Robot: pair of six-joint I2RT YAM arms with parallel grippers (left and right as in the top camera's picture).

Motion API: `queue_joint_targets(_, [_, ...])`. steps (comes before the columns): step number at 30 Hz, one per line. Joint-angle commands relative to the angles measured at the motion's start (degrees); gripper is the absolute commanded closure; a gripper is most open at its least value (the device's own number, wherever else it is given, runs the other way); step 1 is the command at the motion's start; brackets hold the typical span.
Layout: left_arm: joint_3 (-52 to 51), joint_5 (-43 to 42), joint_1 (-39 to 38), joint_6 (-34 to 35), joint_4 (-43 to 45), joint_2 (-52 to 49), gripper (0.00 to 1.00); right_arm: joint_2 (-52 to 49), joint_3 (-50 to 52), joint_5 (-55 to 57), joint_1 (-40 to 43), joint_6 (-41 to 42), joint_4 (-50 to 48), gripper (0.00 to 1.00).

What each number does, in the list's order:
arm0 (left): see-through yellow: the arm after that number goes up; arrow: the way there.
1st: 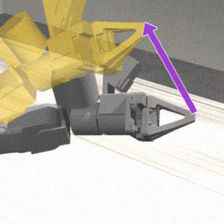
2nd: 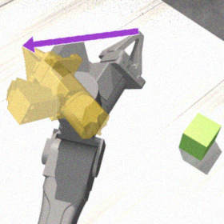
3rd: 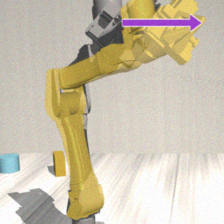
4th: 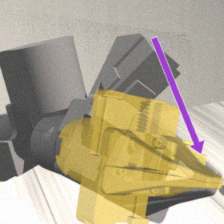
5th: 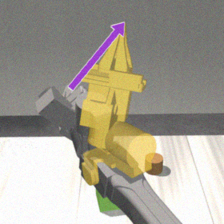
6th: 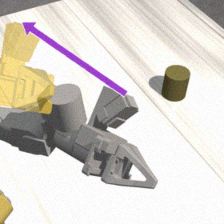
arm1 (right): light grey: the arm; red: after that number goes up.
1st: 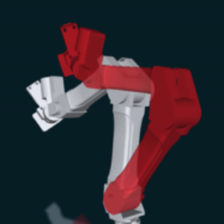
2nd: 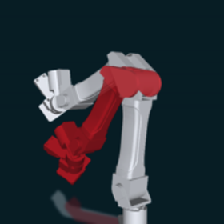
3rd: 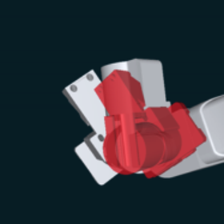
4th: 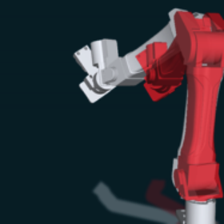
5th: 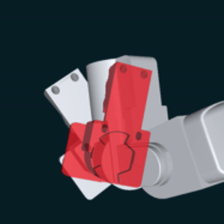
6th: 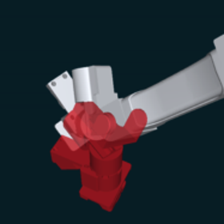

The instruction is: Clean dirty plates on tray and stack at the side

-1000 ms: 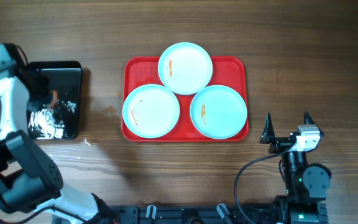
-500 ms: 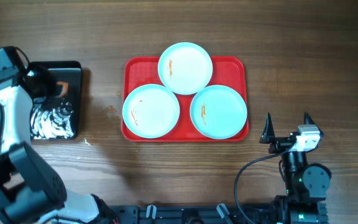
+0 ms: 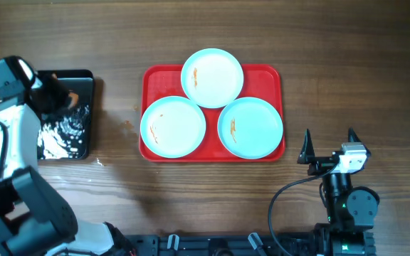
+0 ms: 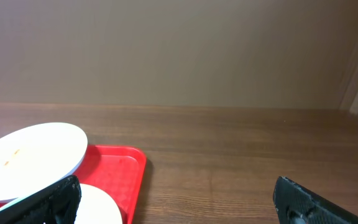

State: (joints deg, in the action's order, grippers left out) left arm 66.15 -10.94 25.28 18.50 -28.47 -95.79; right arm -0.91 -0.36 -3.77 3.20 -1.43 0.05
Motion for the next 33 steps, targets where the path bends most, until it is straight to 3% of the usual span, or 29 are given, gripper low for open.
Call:
queue_joint_targets(1, [-1.6,0.0,0.1,-1.8,1.0,-2.3,0.96,0.3,0.1,0.3,0.0,-0.5,-0.1,0.0])
queue_joint_targets(16, [-1.6,-5.0,0.1,-4.1,7.0,9.9,0.96,0.3,0.1,0.3,0.0,-0.5,-0.1,0.0])
queue_joint_targets(22, [-3.1,-5.1,0.1,-8.3,7.2,8.1,0.96,0.3,0.1,0.3,0.0,-0.5,-0.1,0.0])
queue_joint_targets(26, [-7.5,-5.7,0.1,-9.1,11.9,5.3,0.96,0.3,0.1,0.3,0.0,-0.5,-0.1,0.0])
queue_joint_targets(33, [-8.0,-16.5,0.6,-9.2,15.1,6.2,0.96,0.3,0.1,0.3,0.0,-0.5,-0.1,0.0])
